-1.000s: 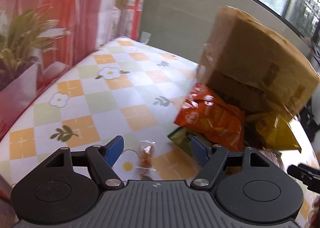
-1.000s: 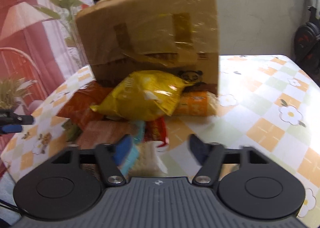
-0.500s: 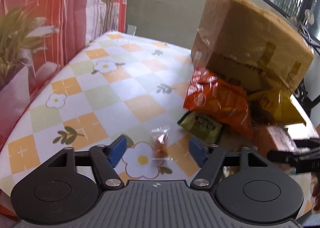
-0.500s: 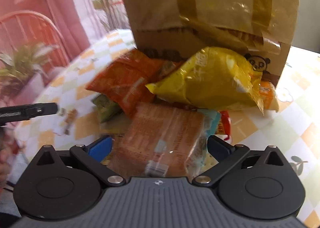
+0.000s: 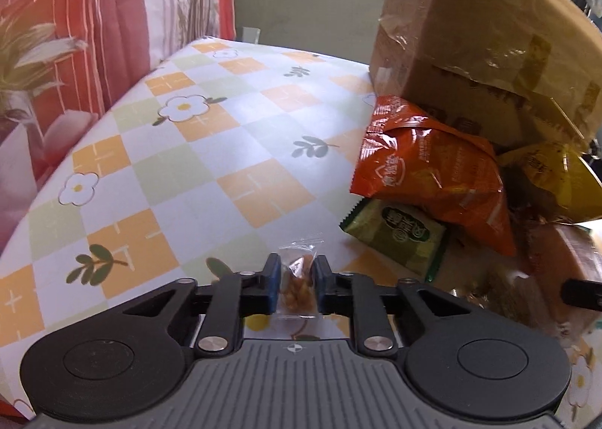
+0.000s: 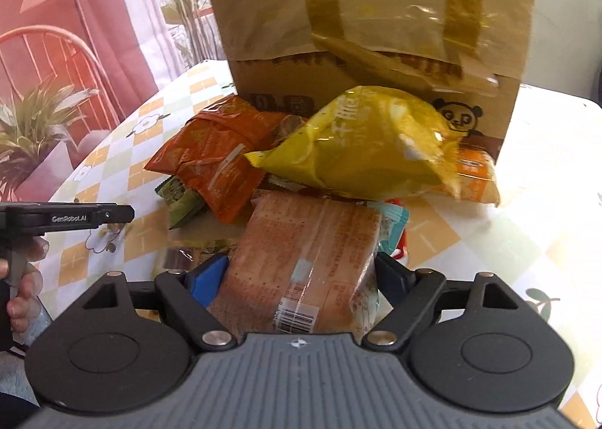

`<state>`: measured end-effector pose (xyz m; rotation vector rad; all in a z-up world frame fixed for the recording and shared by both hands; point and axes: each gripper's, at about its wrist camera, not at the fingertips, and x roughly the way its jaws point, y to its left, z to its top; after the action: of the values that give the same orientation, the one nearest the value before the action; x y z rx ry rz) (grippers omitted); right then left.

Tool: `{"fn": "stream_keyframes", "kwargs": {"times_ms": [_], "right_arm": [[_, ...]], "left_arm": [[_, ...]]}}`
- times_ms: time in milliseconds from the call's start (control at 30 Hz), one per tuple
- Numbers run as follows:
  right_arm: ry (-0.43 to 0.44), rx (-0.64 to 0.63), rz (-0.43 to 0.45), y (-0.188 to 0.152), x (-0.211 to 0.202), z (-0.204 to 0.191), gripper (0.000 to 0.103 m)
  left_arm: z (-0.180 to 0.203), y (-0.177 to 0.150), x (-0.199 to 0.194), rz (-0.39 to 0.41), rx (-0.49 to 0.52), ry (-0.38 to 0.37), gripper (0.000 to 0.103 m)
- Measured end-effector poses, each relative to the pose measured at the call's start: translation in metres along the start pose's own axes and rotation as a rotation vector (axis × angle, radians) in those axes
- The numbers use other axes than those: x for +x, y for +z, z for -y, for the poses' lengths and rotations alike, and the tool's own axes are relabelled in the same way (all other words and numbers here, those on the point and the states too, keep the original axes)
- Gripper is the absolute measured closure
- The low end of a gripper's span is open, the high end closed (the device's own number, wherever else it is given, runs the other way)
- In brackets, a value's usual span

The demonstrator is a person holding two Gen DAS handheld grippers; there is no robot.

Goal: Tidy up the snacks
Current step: 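Grasp small wrapped candy with left tool while right tool grasps bread packet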

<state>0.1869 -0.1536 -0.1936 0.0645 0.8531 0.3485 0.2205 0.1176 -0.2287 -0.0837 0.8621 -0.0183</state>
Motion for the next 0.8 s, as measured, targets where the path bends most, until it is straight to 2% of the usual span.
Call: {"fn": "stream_keyframes", "kwargs": {"times_ms": [467,800], "right_arm": [[0.034,0.021,0.046,-0.010,-0.007,0.013,0.019],[0.082,0.059,0.069,-0.017,-0.025,0.036,0.024]], "left_arm": [[0.026,-0.006,-0.028,0.024,0.019,-0.021,0.085],[0.068,0.001,-0.041,0.061,0.078,-0.071,0.085]]}}
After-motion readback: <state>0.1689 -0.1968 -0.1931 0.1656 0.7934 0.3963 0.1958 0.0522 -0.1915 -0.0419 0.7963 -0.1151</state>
